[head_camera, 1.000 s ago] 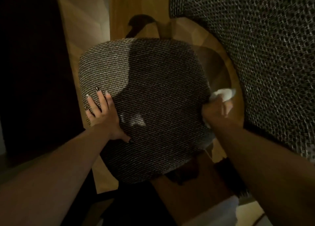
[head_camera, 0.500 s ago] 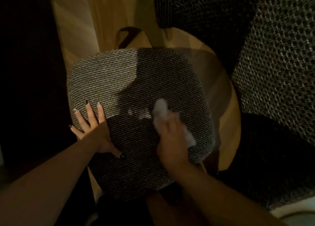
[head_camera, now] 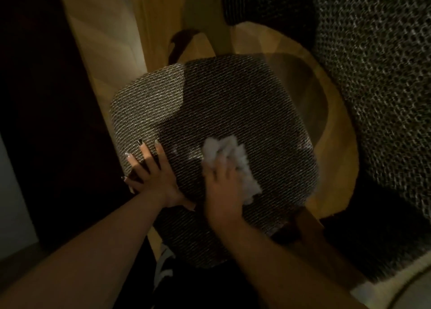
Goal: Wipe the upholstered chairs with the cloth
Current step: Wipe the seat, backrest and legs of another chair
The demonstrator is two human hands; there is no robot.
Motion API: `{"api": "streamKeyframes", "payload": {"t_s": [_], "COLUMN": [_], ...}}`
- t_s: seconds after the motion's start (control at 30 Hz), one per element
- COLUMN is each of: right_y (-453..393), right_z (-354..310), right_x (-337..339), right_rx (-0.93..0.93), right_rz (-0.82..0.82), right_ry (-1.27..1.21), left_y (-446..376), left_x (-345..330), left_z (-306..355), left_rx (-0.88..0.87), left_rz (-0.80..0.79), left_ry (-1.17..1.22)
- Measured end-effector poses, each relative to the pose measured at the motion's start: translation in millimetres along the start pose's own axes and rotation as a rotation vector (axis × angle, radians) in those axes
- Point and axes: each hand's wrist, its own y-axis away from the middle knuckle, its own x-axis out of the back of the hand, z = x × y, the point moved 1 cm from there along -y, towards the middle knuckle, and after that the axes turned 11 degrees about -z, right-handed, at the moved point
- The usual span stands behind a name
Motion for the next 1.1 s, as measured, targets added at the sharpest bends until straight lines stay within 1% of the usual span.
{"api": "streamKeyframes", "payload": {"t_s": [0.03, 0.1, 0.17, 0.2, 0.27, 0.3, 0.33, 0.4, 0.43, 0.5, 0.53, 0.6, 0.7, 0.77, 0.8, 0.83, 0.9, 0.97, 1.03, 1.1], "right_y": [12.5, 15.0, -6.6, -22.0, -60.2, -77.1, -88.6, -103.9, -107.0, -103.8, -96.6, -74.0, -37.3, -27.9, -30.7, -38.2, -64.5, -95.8, -117.5, -138.5], "right_z": [-8.7, -1.6, 29.0, 50.6, 103.5, 127.7, 145.3, 157.4, 150.5, 118.6, 97.4, 50.4, 2.2, 5.5, 15.5, 27.6, 57.5, 98.8, 130.7, 135.7], "right_x": [-5.9, -1.9, 16.4, 28.2, 56.6, 73.1, 87.6, 102.9, 103.5, 89.9, 77.1, 47.8, 19.8, 16.0, 24.9, 37.2, 73.2, 109.8, 129.8, 123.5], "right_rx": [0.092, 0.268, 0.35, 0.309, 0.059, -0.075, -0.173, -0.25, -0.268, -0.283, -0.269, -0.165, 0.123, 0.292, 0.34, 0.341, 0.217, 0.079, -0.071, -0.265], "right_rz": [-0.067, -0.102, -0.013, 0.047, 0.195, 0.213, 0.189, 0.084, 0.083, 0.168, 0.184, 0.093, 0.014, -0.109, -0.136, -0.094, 0.042, 0.189, 0.193, 0.153], "right_ry": [0.004, 0.021, 0.07, 0.054, -0.053, -0.087, -0.092, -0.107, -0.147, -0.186, -0.149, -0.046, -0.006, -0.074, -0.142, -0.204, -0.31, -0.31, -0.296, -0.288], "left_y": [-0.5, -0.5, -0.3, -0.7, -3.5, -5.3, -7.2, -9.4, -9.7, -8.8, -7.9, -5.1, 0.4, 2.0, 1.9, 0.8, -3.6, -6.0, -9.5, -12.8], "left_x": [-0.4, -0.1, 0.4, 1.0, 1.0, 0.5, 0.1, -0.3, 0.1, 1.5, 1.9, 3.2, 3.8, 10.7, 19.0, 30.6, 60.5, 87.8, 101.0, 104.4], "left_z": [-0.6, -1.3, -1.5, -2.5, -5.0, -6.1, -6.7, -7.5, -7.3, -6.3, -6.0, -4.1, 0.2, 4.7, 6.7, 7.7, 8.8, 12.1, 17.6, 22.6], "left_rx": [0.002, -0.008, -0.033, -0.045, -0.061, -0.066, -0.07, -0.07, -0.068, -0.061, -0.054, -0.036, -0.009, -0.012, -0.035, -0.076, -0.181, -0.243, -0.211, -0.15], "left_rz": [0.003, 0.003, -0.004, -0.004, -0.007, -0.01, -0.008, -0.006, -0.008, -0.021, -0.028, -0.033, -0.014, 0.029, 0.065, 0.112, 0.181, 0.183, 0.177, 0.195], "left_ry": [0.004, 0.002, 0.001, 0.003, 0.01, 0.016, 0.018, 0.01, 0.011, 0.017, 0.016, 0.005, 0.014, 0.034, 0.044, 0.048, 0.04, 0.036, 0.01, 0.013]}}
